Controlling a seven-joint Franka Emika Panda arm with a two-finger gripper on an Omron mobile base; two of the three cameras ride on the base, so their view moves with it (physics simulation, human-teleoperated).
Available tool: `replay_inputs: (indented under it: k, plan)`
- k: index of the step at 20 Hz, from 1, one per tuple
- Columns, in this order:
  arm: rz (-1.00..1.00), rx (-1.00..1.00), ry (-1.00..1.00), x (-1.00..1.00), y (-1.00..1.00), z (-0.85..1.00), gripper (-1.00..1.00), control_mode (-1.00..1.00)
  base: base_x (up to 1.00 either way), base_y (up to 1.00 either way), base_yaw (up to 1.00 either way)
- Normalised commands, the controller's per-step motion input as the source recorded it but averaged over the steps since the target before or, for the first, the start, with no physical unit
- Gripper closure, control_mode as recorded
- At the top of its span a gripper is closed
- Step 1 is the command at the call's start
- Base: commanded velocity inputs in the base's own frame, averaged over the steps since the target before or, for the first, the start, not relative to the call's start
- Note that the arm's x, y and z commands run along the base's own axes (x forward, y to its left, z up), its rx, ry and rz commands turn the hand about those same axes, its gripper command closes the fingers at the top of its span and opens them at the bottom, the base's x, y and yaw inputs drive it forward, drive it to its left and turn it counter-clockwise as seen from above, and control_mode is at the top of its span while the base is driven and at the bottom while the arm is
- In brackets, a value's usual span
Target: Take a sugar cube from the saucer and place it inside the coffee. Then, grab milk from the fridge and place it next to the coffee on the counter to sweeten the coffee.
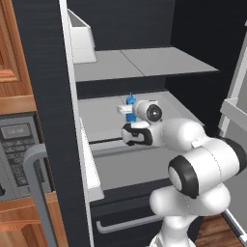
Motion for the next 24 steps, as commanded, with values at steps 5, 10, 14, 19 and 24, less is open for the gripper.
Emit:
replay_inputs:
  k: [5, 10, 14, 19, 24]
  plan:
    - [0.0, 0.0, 0.0, 0.24, -0.01, -0.02, -1.0, -1.0, 0.0, 0.0, 0.0]
    - [0.0, 0.0, 0.0, 0.12, -0.02, -0.05, -1.0, -1.0, 0.0, 0.0, 0.0]
    - [0.0, 0.0, 0.0, 0.2, 0.0, -0.06, -1.0, -1.0, 0.0, 0.0, 0.0]
    - [0.0, 0.0, 0.0, 0.2, 0.0, -0.05, -1.0, -1.0, 0.0, 0.0, 0.0]
    - [0.0, 0.0, 0.0, 0.15, 0.0, -0.07, -1.0, -1.0, 0.0, 0.0, 0.0]
